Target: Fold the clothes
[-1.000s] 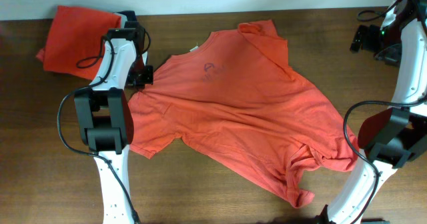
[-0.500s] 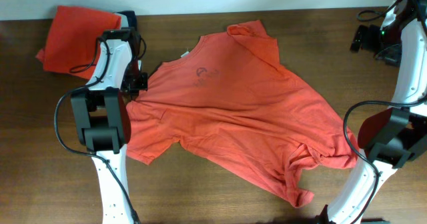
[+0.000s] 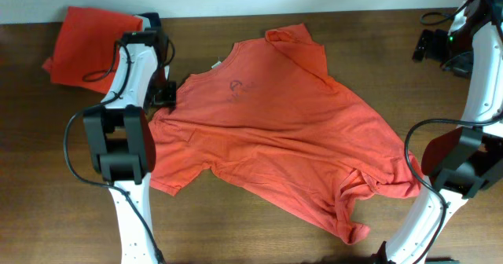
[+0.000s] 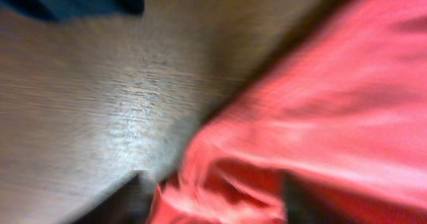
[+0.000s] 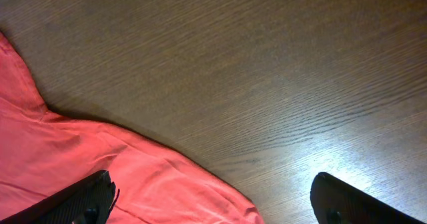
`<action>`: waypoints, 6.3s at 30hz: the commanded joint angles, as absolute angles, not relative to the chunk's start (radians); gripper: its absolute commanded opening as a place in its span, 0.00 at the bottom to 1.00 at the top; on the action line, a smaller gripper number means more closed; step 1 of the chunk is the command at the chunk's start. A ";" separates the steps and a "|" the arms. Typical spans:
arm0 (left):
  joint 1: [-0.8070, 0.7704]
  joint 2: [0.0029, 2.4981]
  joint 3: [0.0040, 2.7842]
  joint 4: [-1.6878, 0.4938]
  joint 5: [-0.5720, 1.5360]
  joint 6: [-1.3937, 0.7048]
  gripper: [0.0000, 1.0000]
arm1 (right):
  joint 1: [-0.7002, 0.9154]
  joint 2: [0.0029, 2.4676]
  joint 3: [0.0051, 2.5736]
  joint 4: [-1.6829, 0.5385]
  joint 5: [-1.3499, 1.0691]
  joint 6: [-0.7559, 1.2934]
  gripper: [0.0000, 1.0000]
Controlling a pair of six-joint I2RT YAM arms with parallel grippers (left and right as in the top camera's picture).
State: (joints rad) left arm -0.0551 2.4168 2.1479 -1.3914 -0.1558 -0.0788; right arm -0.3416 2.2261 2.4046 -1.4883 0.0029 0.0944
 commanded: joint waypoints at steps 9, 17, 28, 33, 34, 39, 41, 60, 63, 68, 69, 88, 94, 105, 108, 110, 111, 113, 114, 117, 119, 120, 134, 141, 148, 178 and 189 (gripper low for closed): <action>-0.162 2.296 2.226 -1.133 0.149 0.084 0.94 | -0.341 2.213 2.405 -1.488 0.009 0.097 0.99; -0.214 2.402 2.226 -0.966 0.156 0.111 0.89 | -0.341 2.213 2.405 -1.488 0.009 0.097 0.99; -0.205 2.511 2.226 -0.987 0.041 0.111 0.78 | -0.341 2.213 2.405 -1.488 0.009 0.097 0.98; -0.200 2.519 2.225 -0.987 0.010 0.111 0.77 | -0.341 2.213 2.405 -1.488 0.009 0.097 0.98; -0.200 2.523 2.225 -0.987 0.010 0.111 0.76 | -0.341 2.213 2.405 -1.488 0.009 0.097 0.98; -0.198 2.539 2.225 -0.988 -0.016 0.111 0.76 | -0.341 2.213 2.405 -1.488 0.009 0.097 0.98; -0.196 2.558 2.225 -0.988 -0.042 0.111 0.76 | -0.341 2.213 2.405 -1.488 0.009 0.097 0.98; -0.049 2.592 2.225 -1.185 -0.053 0.053 0.19 | -0.341 2.213 2.405 -1.488 0.009 0.097 0.98; -0.001 2.592 2.225 -1.216 -0.049 0.038 0.18 | -0.341 2.213 2.405 -1.488 0.009 0.097 0.99; 0.039 2.590 2.228 -1.250 -0.020 0.007 0.19 | -0.341 2.213 2.405 -1.488 0.009 0.097 0.98; 0.037 2.590 2.231 -1.250 -0.011 0.007 0.23 | -0.341 2.213 2.405 -1.488 0.009 0.097 0.98; -0.112 2.440 2.911 -1.475 0.072 -0.015 0.99 | -0.341 2.213 2.405 -1.406 0.009 0.097 0.98; -0.112 2.440 2.908 -1.475 0.072 -0.015 0.99 | -0.341 2.212 2.407 -1.352 -0.114 0.115 0.99; -0.112 2.440 2.908 -1.475 0.072 -0.015 0.99 | -0.361 2.129 2.394 -1.699 -0.108 0.122 0.81; -0.112 2.440 2.908 -1.475 0.072 -0.015 0.99 | -0.361 2.017 2.326 -1.699 -0.088 0.149 0.81; -0.112 2.440 2.908 -1.475 0.072 -0.015 0.99 | -0.362 1.904 2.247 -1.699 -0.029 0.213 0.82; -0.112 2.440 2.908 -1.475 0.072 -0.015 0.99 | -0.362 1.858 2.211 -1.699 -0.010 0.235 0.82; -0.112 2.440 2.908 -1.475 0.072 -0.015 1.00 | -0.362 1.745 2.086 -1.699 -0.010 0.253 0.85; -0.112 2.440 2.908 -1.475 0.072 -0.015 0.99 | -0.362 1.716 2.044 -1.699 -0.010 0.253 0.86; -0.112 2.440 2.908 -1.475 0.072 -0.015 0.99 | -0.369 1.630 1.866 -1.695 -0.009 0.264 0.87; -0.112 2.440 2.908 -1.475 0.072 -0.015 0.99 | -0.377 1.615 1.753 -1.667 -0.010 0.273 0.87; -0.112 2.440 2.908 -1.475 0.072 -0.015 0.99 | -0.382 1.615 1.700 -1.647 -0.010 0.287 0.87; -0.111 2.440 2.908 -1.475 0.072 -0.015 0.99 | -0.459 1.618 1.186 -1.159 0.006 0.335 0.83; -0.111 2.440 2.908 -1.475 0.072 -0.015 0.99 | -0.459 1.626 1.098 -0.997 -0.048 0.288 0.82; -0.111 2.440 2.908 -1.475 0.072 -0.015 0.99 | -0.461 1.626 1.098 -0.940 0.012 0.329 0.89; -0.111 2.440 2.908 -1.475 0.072 -0.015 0.99 | -0.461 1.630 0.808 -0.526 -0.146 0.428 0.18; -0.111 2.440 2.908 -1.475 0.072 -0.015 0.99 | -0.461 1.630 0.969 -0.489 -0.080 0.321 0.04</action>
